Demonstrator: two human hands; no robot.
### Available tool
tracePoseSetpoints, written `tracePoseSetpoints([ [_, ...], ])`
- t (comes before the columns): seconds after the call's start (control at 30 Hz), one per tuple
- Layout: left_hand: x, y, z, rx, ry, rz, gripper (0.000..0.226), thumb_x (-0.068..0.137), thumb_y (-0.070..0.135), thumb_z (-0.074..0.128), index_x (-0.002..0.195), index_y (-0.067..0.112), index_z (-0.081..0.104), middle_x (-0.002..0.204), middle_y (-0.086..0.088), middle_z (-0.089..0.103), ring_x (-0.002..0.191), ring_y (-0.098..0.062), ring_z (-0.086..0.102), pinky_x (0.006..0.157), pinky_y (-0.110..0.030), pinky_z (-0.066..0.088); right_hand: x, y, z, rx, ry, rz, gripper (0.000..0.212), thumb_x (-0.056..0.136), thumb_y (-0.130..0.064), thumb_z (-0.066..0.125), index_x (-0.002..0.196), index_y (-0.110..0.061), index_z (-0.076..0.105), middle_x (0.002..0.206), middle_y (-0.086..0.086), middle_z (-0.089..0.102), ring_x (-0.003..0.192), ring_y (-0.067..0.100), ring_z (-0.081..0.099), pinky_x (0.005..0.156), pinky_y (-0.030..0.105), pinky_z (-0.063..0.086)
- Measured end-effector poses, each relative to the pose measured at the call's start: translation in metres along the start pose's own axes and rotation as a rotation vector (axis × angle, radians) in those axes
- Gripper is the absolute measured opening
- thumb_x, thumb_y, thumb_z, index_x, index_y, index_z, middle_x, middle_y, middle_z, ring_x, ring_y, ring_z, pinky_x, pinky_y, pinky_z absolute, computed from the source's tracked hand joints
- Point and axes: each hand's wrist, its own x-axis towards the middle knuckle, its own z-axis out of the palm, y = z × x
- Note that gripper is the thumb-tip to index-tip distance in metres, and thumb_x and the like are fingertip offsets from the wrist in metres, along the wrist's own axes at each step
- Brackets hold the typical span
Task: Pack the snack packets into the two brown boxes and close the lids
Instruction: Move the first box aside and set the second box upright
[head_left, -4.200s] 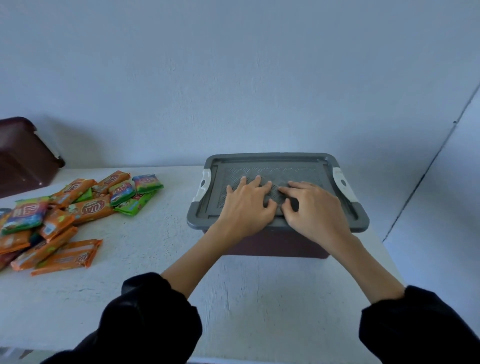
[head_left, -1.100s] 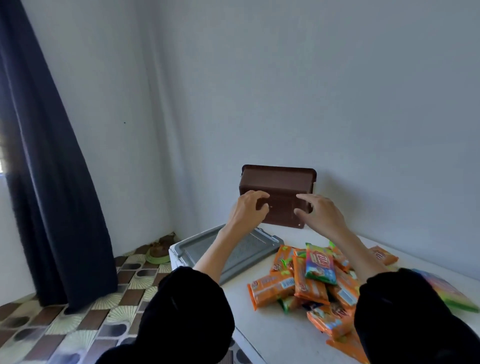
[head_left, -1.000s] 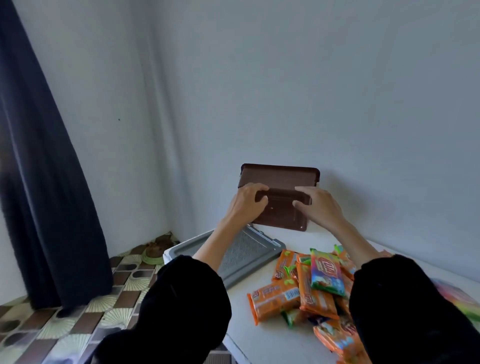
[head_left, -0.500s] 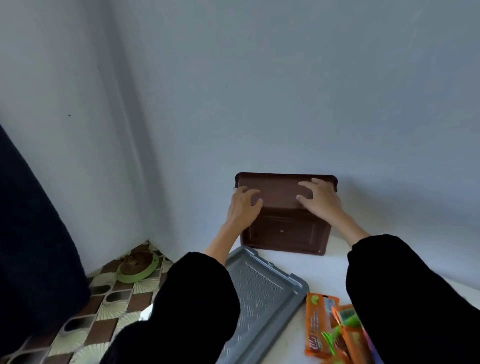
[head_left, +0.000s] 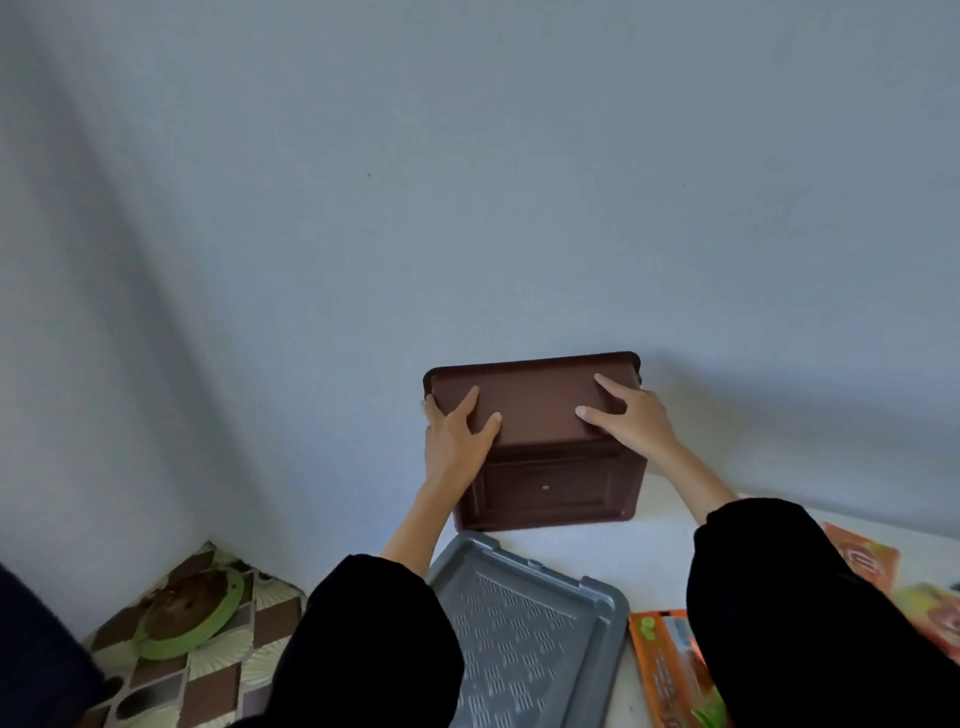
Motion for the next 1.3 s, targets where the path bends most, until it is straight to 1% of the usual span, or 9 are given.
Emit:
tracePoseSetpoints([
  [0.13, -0.011, 0.012, 0.002, -0.053, 0.052, 0.056, 0.055, 0.089, 0.043, 0.054, 0.141, 0.032, 0.037, 0.156, -0.01, 0.006, 0.137, -0.028, 0.032, 0.11, -0.034, 0.031, -0.02, -0.006, -0.019, 0.025, 0.078, -0.032, 0.067, 0.079, -0.041, 0.068, 0.139, -0.034, 0.04, 0.147, 0.013, 0.028, 0.137, 0.026, 0.031, 0.111, 0.036, 0.026],
  [0.23, -0.024, 0.034, 0.007, -0.134, 0.105, 0.121, 0.054, 0.089, 0.04, 0.056, 0.139, 0.032, 0.039, 0.156, -0.007, 0.007, 0.14, -0.022, 0.027, 0.111, -0.031, 0.028, -0.037, -0.011, -0.048, 0.022, 0.164, -0.073, 0.066, 0.079, -0.039, 0.069, 0.138, -0.035, 0.041, 0.148, 0.011, 0.027, 0.136, 0.026, 0.033, 0.111, 0.035, 0.026],
  [0.3, -0.033, 0.052, 0.013, -0.174, 0.102, 0.16, 0.054, 0.089, 0.04, 0.057, 0.139, 0.033, 0.039, 0.157, -0.005, 0.007, 0.142, -0.019, 0.025, 0.11, -0.03, 0.028, -0.051, -0.009, -0.072, 0.01, 0.217, -0.078, 0.066, 0.079, -0.038, 0.068, 0.138, -0.036, 0.04, 0.148, 0.011, 0.027, 0.136, 0.026, 0.033, 0.111, 0.035, 0.026],
  [0.57, -0.096, 0.136, 0.066, -0.231, -0.046, 0.322, 0.054, 0.088, 0.042, 0.056, 0.139, 0.034, 0.039, 0.156, -0.005, 0.011, 0.14, -0.021, 0.028, 0.111, -0.035, 0.03, -0.134, 0.042, -0.174, -0.068, 0.386, 0.032, 0.065, 0.082, -0.042, 0.064, 0.141, -0.035, 0.036, 0.147, 0.011, 0.027, 0.135, 0.029, 0.032, 0.111, 0.038, 0.028],
  [0.73, -0.172, 0.187, 0.103, -0.294, -0.137, 0.374, 0.053, 0.087, 0.042, 0.057, 0.138, 0.034, 0.041, 0.156, -0.004, 0.012, 0.138, -0.02, 0.033, 0.111, -0.031, 0.03, -0.209, 0.087, -0.24, -0.05, 0.458, 0.114, 0.066, 0.08, -0.042, 0.067, 0.139, -0.037, 0.038, 0.147, 0.01, 0.027, 0.136, 0.027, 0.031, 0.114, 0.04, 0.027],
  [0.87, -0.238, 0.226, 0.122, -0.345, -0.208, 0.404, 0.053, 0.087, 0.041, 0.058, 0.137, 0.034, 0.042, 0.156, -0.005, 0.011, 0.138, -0.02, 0.033, 0.112, -0.029, 0.027, -0.274, 0.116, -0.289, -0.046, 0.519, 0.139, 0.067, 0.078, -0.039, 0.07, 0.138, -0.036, 0.04, 0.145, 0.01, 0.031, 0.136, 0.022, 0.03, 0.113, 0.035, 0.025],
  [1.07, -0.326, 0.269, 0.144, -0.359, -0.296, 0.462, 0.054, 0.087, 0.044, 0.056, 0.138, 0.033, 0.04, 0.156, -0.006, 0.011, 0.138, -0.021, 0.032, 0.11, -0.032, 0.031, -0.36, 0.149, -0.348, -0.068, 0.56, 0.199, 0.067, 0.078, -0.04, 0.07, 0.138, -0.035, 0.04, 0.148, 0.011, 0.027, 0.139, 0.024, 0.027, 0.115, 0.044, 0.024],
  [1.2, -0.367, 0.291, 0.157, -0.333, -0.34, 0.473, 0.055, 0.088, 0.044, 0.055, 0.14, 0.033, 0.039, 0.156, -0.007, 0.009, 0.139, -0.022, 0.031, 0.109, -0.034, 0.033, -0.397, 0.171, -0.376, -0.082, 0.584, 0.254, 0.068, 0.077, -0.041, 0.07, 0.138, -0.035, 0.041, 0.149, 0.01, 0.029, 0.138, 0.024, 0.03, 0.115, 0.043, 0.026],
  [1.3, -0.385, 0.306, 0.169, -0.303, -0.377, 0.48, 0.055, 0.089, 0.043, 0.054, 0.14, 0.032, 0.038, 0.156, -0.007, 0.008, 0.138, -0.023, 0.033, 0.107, -0.035, 0.035, -0.411, 0.19, -0.391, -0.069, 0.591, 0.287, 0.068, 0.076, -0.043, 0.07, 0.137, -0.037, 0.041, 0.149, 0.01, 0.028, 0.139, 0.025, 0.028, 0.115, 0.045, 0.025],
])
